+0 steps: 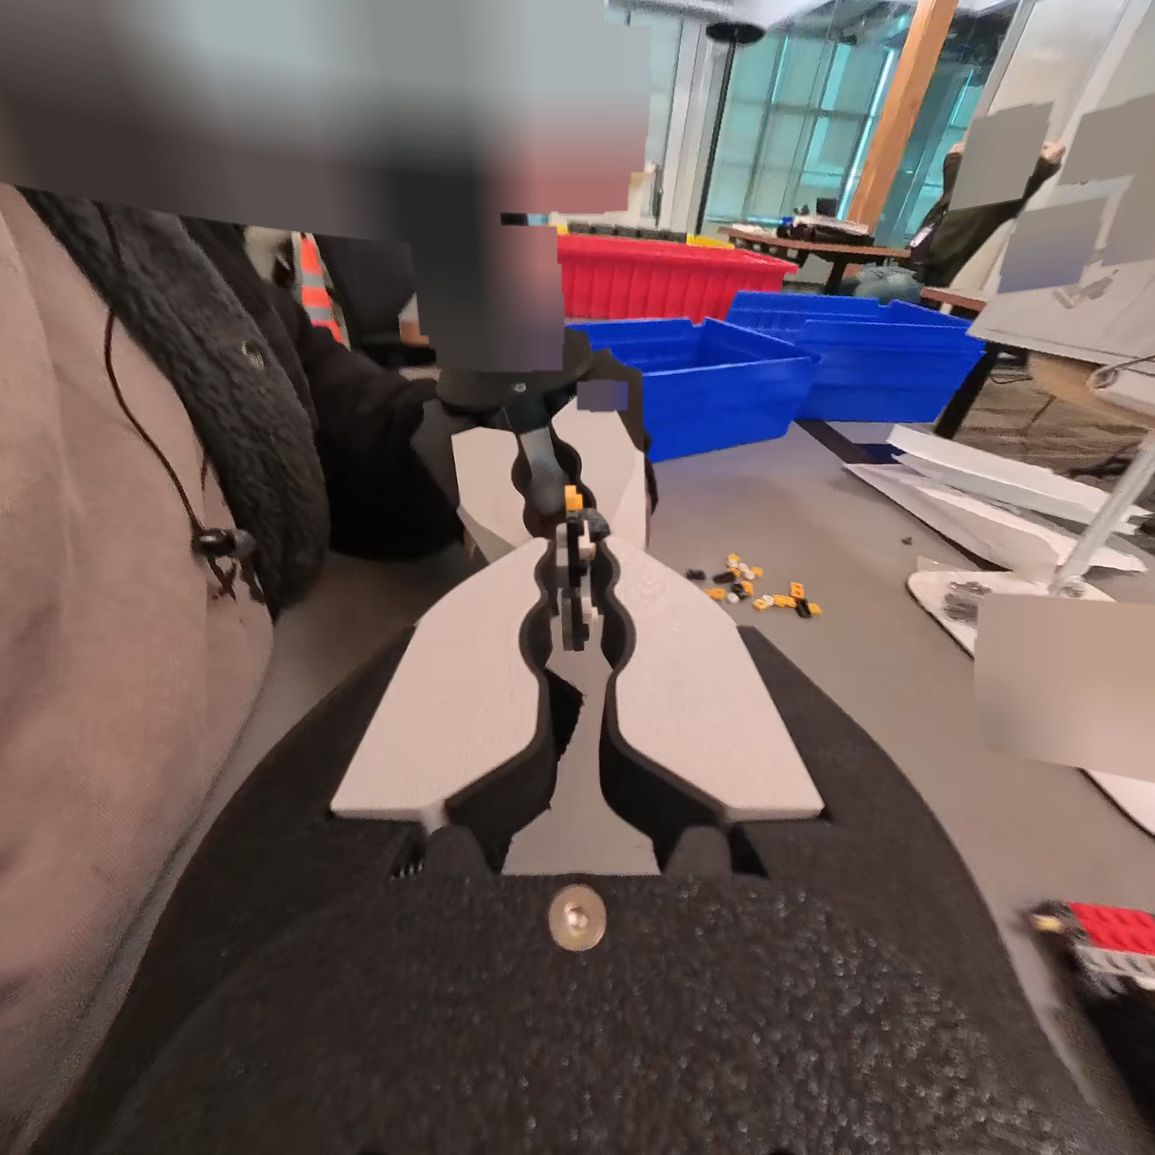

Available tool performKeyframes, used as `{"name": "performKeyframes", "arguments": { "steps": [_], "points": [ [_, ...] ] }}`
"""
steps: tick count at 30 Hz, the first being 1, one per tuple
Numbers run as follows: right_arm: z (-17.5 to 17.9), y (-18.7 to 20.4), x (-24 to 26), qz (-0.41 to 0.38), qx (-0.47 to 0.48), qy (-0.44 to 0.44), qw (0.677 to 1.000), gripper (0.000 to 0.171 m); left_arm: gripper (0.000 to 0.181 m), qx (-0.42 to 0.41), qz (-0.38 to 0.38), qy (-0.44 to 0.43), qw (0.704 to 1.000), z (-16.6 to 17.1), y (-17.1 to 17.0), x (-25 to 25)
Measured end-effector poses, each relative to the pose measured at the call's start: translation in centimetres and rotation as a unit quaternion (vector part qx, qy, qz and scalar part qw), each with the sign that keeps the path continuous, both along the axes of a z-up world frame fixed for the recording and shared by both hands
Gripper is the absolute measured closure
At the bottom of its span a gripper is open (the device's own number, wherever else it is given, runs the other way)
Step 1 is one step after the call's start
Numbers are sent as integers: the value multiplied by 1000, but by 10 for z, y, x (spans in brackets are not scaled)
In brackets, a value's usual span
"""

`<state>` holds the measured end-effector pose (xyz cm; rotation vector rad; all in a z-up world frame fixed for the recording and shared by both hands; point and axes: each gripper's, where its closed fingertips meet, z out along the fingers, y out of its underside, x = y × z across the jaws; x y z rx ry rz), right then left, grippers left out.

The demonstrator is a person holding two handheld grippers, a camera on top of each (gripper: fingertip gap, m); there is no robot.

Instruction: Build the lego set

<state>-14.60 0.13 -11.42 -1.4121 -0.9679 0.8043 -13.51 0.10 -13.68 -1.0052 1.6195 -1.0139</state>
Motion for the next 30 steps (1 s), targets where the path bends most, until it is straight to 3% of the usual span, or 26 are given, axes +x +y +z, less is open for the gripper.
{"name": "performKeyframes", "arguments": {
  "steps": [4, 9, 12, 17, 21, 30],
  "points": [
    [7, -2, 0, 9, -65, 56, 996, 160, 164, -64, -14, 6, 998, 7, -5, -2],
    [6, 4, 3, 6, -202, 129, 971, 160, 165, -225, -45, 34, 973, 8, -7, -1],
    [0, 6, 5, 7, -273, 159, 949, 160, 165, -330, -80, 60, 939, 4, -9, -2],
    [-5, 12, 8, 7, -385, 228, 894, 160, 159, -500, -165, 65, 847, 7, -8, -6],
    [-9, 13, 9, 1, -416, 249, 875, 160, 159, -524, -172, 72, 831, 4, -7, -5],
    [-15, 14, 10, -2, -430, 242, 870, 160, 157, -559, -185, 80, 805, 0, -6, -4]
  ]
}}
